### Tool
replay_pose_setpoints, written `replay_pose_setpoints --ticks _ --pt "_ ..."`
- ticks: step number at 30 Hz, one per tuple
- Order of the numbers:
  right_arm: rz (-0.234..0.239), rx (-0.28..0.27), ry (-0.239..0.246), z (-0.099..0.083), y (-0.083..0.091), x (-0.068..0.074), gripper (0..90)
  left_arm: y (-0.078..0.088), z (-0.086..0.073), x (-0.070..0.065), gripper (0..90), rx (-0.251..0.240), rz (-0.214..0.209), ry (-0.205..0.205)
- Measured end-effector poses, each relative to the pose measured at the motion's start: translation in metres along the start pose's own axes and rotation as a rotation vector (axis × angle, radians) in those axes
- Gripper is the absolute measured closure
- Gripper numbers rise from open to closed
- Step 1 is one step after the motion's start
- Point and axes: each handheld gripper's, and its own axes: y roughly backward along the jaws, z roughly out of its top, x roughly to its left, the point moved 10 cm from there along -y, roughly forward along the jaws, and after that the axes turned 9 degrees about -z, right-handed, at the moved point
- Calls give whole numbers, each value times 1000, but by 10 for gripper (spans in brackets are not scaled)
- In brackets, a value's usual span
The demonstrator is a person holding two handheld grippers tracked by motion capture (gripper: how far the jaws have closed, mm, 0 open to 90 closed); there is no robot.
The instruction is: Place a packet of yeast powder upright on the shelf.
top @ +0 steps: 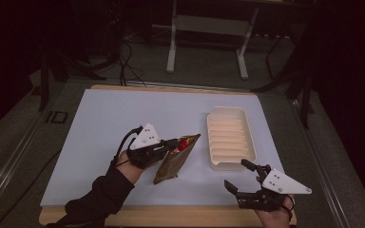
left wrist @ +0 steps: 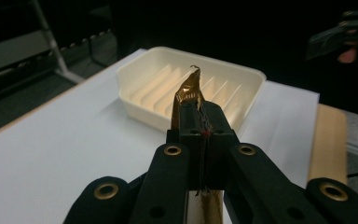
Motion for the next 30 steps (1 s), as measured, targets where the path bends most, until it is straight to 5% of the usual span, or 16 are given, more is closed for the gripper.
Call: replay_pose_setpoints --ticks 8,14,21,30 --pt "13 -14 41 18 2 1 156 9 15 -11 894 -22 -19 -30" --pt "-23 4 23 29 0 -9 157 14 21 -14 893 -42 -37 -22" --pt "-63 2 105 42 -3 -14 148 19 28 -20 893 -51 -56 -36" --pt "-3 15 132 57 -8 -15 138 28 39 -30 893 -78 -91 -57"
